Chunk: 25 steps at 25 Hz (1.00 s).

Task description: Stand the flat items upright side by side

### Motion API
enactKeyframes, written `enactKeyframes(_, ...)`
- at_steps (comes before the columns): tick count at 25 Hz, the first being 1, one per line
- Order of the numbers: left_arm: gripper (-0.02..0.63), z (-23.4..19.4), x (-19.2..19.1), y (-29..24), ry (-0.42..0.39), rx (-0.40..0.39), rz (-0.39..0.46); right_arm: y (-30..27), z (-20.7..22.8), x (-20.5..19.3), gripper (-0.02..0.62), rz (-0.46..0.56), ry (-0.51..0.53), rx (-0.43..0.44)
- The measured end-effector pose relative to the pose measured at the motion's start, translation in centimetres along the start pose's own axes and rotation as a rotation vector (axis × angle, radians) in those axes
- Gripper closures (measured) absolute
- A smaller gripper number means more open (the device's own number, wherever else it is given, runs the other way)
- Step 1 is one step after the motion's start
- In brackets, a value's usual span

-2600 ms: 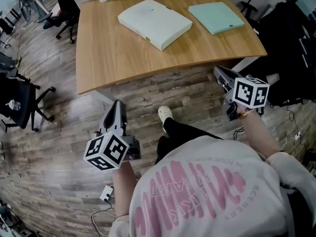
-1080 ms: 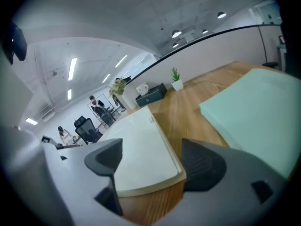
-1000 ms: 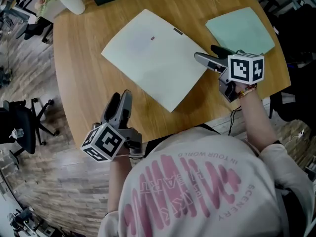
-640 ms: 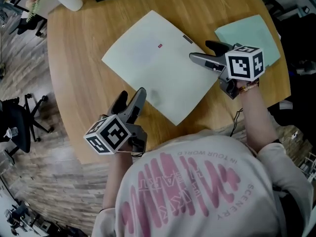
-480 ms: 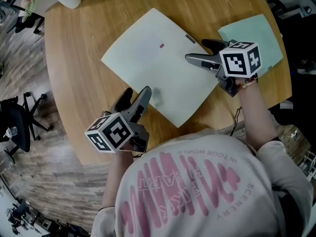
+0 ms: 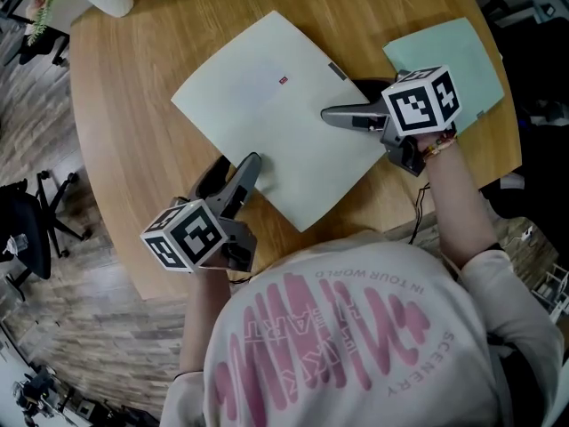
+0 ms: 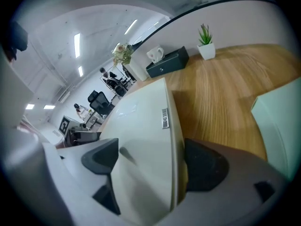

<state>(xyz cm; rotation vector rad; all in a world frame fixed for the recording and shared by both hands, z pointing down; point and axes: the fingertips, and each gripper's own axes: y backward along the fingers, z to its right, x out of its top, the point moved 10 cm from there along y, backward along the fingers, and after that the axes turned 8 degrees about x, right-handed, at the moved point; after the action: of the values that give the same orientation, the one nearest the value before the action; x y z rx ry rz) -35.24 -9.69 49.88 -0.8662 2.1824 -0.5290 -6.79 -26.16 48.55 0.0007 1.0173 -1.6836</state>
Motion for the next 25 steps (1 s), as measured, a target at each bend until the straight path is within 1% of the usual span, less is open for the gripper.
enactKeyframes(3, 0.307, -0.3, 0.1, 1.1, -0.028, 0.019, 0.02, -0.2, -1.5, -2.0, 0.153, 0.025, -0.049, 0.011)
enactKeyframes(6, 0.344, -0.3, -0.5, 2.2, -0.049, 0.051, 0.051, -0.4, -3.6, -4.2, 0.155, 0.035, -0.065, -0.042)
enactKeyframes(8, 0.345, 0.0, -1.3, 3.0, -0.07, 0.074, 0.042, -0.4, -5.0, -5.7, 0.158, 0.021, -0.103, -0.077)
enactKeyframes(9, 0.344, 0.3, -1.8, 3.4, -0.083, 0.08, 0.019, -0.2, -5.8, -6.5, 0.16, 0.009, -0.123, -0.086)
enactKeyframes(10, 0.316, 0.6, -2.4, 3.9, -0.104, 0.081, -0.015, -0.1, -6.4, -7.3, 0.16, -0.003, -0.137, -0.091)
enactKeyframes(11, 0.264, 1.0, -2.8, 4.3, -0.132, 0.08, -0.055, 0.1, -7.0, -8.2, 0.161, -0.013, -0.146, -0.094)
enactKeyframes(12, 0.238, 1.4, -3.3, 4.6, -0.159, 0.082, -0.095, 0.2, -7.5, -8.9, 0.161, -0.019, -0.148, -0.096)
enactKeyframes(13, 0.229, 1.7, -3.6, 4.8, -0.178, 0.089, -0.127, 0.4, -7.9, -9.6, 0.161, -0.021, -0.145, -0.1)
enactKeyframes(14, 0.233, 1.8, -4.0, 5.0, -0.187, 0.101, -0.143, 0.6, -8.2, -10.2, 0.161, -0.018, -0.137, -0.107)
enactKeyframes(15, 0.252, 1.8, -4.2, 5.0, -0.189, 0.114, -0.144, 0.7, -8.4, -10.7, 0.161, -0.013, -0.124, -0.114)
enactKeyframes(16, 0.284, 1.7, -4.4, 4.9, -0.186, 0.122, -0.135, 0.7, -8.4, -11.0, 0.161, -0.005, -0.108, -0.119)
enactKeyframes(18, 0.268, 1.2, -4.7, 4.4, -0.149, 0.112, -0.115, 0.5, -8.1, -11.3, 0.158, 0.02, -0.083, -0.109)
enactKeyframes(20, 0.233, 0.8, -5.0, 4.0, -0.074, 0.087, -0.099, 0.4, -7.7, -11.5, 0.15, 0.043, -0.095, -0.08)
enactKeyframes(21, 0.227, 0.8, -5.2, 3.9, -0.048, 0.088, -0.088, 0.4, -7.6, -11.6, 0.149, 0.051, -0.107, -0.067)
enactKeyframes(23, 0.221, 1.5, -5.6, 4.0, -0.044, 0.123, -0.072, 0.4, -7.7, -11.8, 0.15, 0.051, -0.119, -0.061)
enactKeyframes(25, 0.216, 2.7, -6.2, 4.3, -0.079, 0.163, -0.078, 0.9, -8.2, -12.5, 0.151, 0.029, -0.12, -0.07)
